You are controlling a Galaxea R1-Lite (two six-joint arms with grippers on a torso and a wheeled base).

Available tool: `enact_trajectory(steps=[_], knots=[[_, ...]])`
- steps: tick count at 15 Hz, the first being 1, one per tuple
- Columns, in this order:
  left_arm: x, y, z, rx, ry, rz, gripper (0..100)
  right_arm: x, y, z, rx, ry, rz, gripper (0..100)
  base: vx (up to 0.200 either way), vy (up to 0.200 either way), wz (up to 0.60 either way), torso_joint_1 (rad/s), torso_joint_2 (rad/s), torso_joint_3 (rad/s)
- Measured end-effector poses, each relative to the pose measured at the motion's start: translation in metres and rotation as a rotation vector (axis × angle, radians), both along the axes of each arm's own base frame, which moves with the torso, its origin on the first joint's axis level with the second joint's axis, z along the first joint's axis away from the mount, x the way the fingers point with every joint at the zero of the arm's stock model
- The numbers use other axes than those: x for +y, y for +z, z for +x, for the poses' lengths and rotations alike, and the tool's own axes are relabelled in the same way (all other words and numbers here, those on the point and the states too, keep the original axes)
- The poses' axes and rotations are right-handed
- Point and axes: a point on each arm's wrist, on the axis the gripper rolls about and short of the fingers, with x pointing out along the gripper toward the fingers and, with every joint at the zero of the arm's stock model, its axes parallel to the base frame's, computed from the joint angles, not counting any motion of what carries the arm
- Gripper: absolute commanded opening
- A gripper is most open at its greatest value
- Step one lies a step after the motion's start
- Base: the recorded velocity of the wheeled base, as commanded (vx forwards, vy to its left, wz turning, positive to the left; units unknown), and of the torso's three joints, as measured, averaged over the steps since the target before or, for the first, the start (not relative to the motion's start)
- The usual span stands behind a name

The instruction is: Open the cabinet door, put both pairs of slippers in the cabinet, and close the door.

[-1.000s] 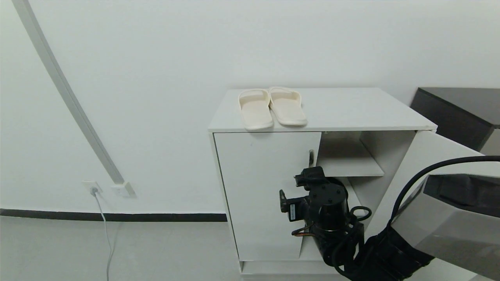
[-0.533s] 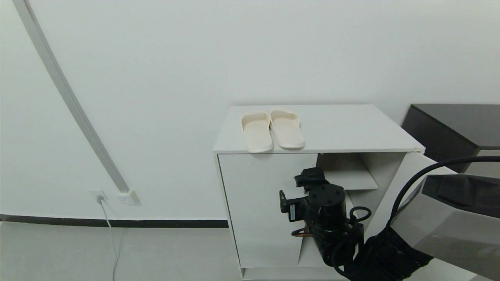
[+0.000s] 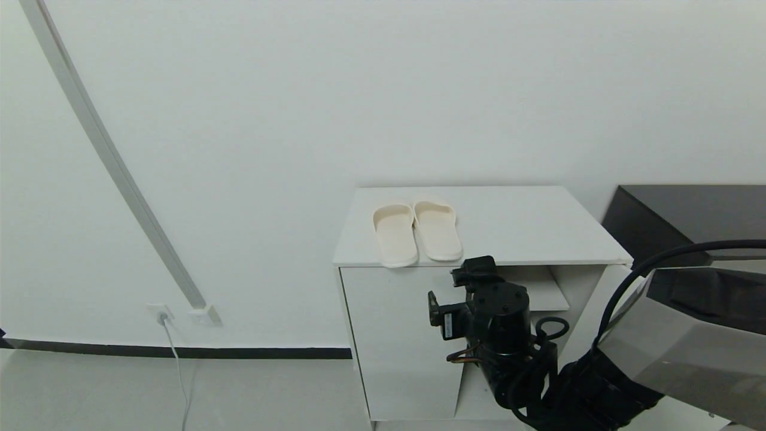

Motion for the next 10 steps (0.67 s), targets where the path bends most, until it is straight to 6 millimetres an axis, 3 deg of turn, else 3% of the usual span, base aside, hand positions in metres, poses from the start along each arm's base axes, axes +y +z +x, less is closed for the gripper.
enact_trajectory(steps=[5,9,10], knots=[[0.0,0.0,0.0,-0.001,-0.001,0.0,0,-0.004,0.002,0.003,-0.016,-0.011,0.016,100,0.0,0.0,0.0,0.167,-0.37,-0.195],[0.0,0.0,0.0,-0.001,-0.001,0.0,0,-0.01,-0.001,0.005,-0.02,0.007,-0.015,100,0.0,0.0,0.0,0.009,-0.02,-0.007],[0.0,0.0,0.0,-0.001,-0.001,0.0,0,-0.012,-0.001,0.005,-0.022,0.006,-0.025,100,0.0,0.0,0.6,0.007,0.0,-0.002]])
